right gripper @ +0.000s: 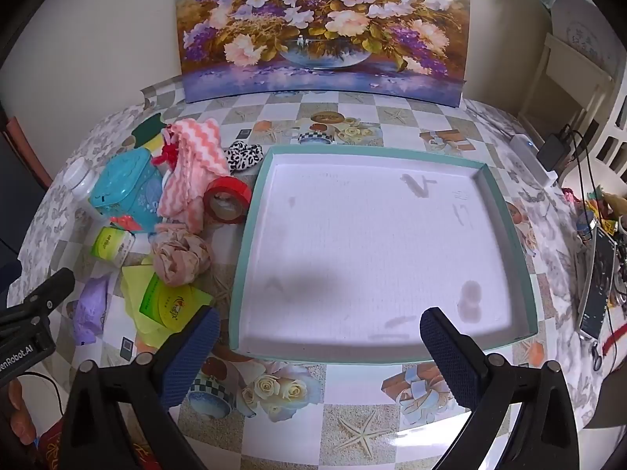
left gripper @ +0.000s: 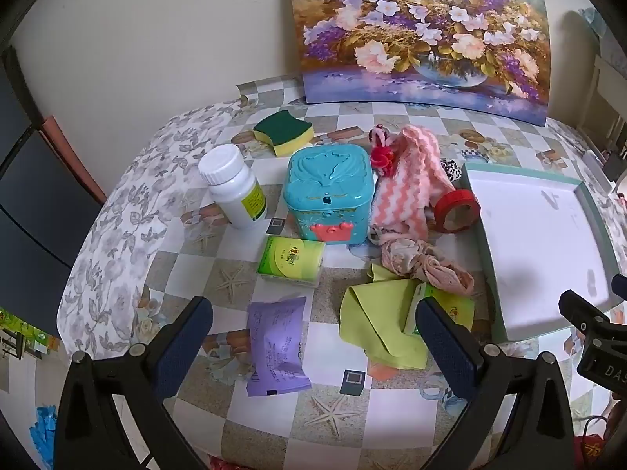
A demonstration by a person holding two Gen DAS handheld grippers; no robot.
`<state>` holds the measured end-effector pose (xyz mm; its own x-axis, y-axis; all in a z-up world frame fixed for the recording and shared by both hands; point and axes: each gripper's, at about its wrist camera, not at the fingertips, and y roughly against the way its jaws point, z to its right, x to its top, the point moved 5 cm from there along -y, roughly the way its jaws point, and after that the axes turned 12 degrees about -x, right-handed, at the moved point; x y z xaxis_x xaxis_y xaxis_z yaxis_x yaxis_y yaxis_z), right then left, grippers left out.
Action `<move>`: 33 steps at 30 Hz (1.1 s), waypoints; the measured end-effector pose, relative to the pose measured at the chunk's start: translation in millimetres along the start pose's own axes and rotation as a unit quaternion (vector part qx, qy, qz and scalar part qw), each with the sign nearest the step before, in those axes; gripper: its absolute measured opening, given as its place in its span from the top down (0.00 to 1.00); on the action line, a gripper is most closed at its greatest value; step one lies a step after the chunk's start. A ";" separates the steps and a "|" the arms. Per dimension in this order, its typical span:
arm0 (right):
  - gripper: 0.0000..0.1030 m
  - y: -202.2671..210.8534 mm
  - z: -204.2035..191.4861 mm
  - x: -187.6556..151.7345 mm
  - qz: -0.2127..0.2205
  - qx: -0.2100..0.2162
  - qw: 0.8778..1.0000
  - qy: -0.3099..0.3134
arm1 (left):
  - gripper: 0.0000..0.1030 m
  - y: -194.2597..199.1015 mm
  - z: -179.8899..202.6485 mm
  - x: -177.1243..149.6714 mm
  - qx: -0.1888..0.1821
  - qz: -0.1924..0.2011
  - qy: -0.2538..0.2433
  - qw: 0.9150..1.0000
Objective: Organize soft objects
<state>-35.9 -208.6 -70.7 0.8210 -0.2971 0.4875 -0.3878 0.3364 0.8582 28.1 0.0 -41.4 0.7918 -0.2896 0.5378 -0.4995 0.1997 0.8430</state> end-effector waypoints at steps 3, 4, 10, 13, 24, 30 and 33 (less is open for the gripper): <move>0.00 -0.2 -0.4 -0.1 0.000 0.000 1.000 0.001 | 0.00 -0.5 -0.6 0.4 0.000 0.000 0.001 1.000; 0.00 -0.2 -0.5 -0.2 0.000 0.000 1.000 0.001 | 0.00 -0.8 -0.8 0.6 0.000 -0.001 0.001 1.000; 0.00 -0.3 -0.9 -0.3 0.000 -0.001 1.000 0.001 | 0.00 0.4 -0.4 -0.3 0.001 -0.001 0.000 1.000; 0.00 -0.4 -0.9 -0.3 0.000 -0.001 1.000 0.001 | 0.00 0.6 -0.7 -0.5 0.001 -0.002 -0.001 1.000; 0.00 -0.2 -1.6 -0.1 0.000 -0.001 1.000 0.002 | 0.00 0.9 -4.2 -2.9 0.001 0.000 0.000 1.000; 0.00 -0.1 -1.5 -0.2 0.000 -0.002 1.000 0.002 | 0.00 0.0 -4.9 -3.5 0.000 -0.001 0.001 1.000; 0.00 -0.2 -1.2 -0.3 -0.001 -0.002 1.000 0.002 | 0.00 0.3 -5.1 -5.4 0.000 0.000 0.001 1.000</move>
<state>-35.6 -207.5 -71.3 0.8239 -0.2939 0.4846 -0.3841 0.3391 0.8588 25.5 6.4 -44.0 0.7926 -0.2871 0.5379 -0.4994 0.2006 0.8428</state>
